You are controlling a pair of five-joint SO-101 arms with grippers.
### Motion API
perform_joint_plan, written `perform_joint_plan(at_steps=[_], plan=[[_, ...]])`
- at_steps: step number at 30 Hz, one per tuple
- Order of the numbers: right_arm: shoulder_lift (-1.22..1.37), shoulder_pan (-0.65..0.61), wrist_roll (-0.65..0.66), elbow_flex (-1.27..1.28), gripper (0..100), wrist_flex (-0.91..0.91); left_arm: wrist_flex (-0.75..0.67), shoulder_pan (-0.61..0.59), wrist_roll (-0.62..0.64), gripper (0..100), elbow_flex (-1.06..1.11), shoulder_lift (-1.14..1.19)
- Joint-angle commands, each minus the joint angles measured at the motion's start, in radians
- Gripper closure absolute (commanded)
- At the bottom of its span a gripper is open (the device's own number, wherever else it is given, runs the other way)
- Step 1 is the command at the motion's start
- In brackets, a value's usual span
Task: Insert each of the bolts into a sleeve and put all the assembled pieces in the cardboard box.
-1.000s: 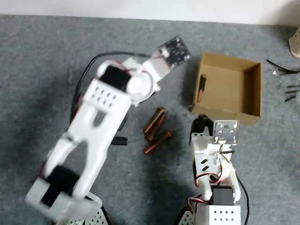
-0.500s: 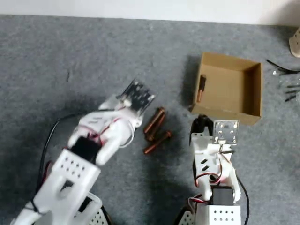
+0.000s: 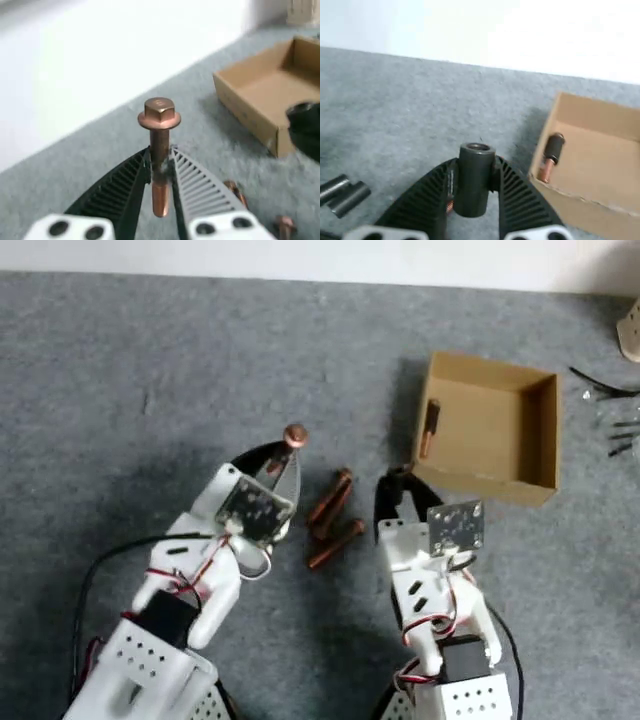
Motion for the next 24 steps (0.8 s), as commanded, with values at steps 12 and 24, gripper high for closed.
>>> perform_joint_plan(at_steps=[12, 24], plan=[[-0.021, -0.134, 0.014, 0.130, 99.4, -0.093, -0.381, 0.051, 0.135, 99, 0.283, -0.438], [-0.021, -0.151, 0.064, 0.131, 99.4, -0.097, -0.368, 0.288, 0.387, 99, 0.274, -0.503]])
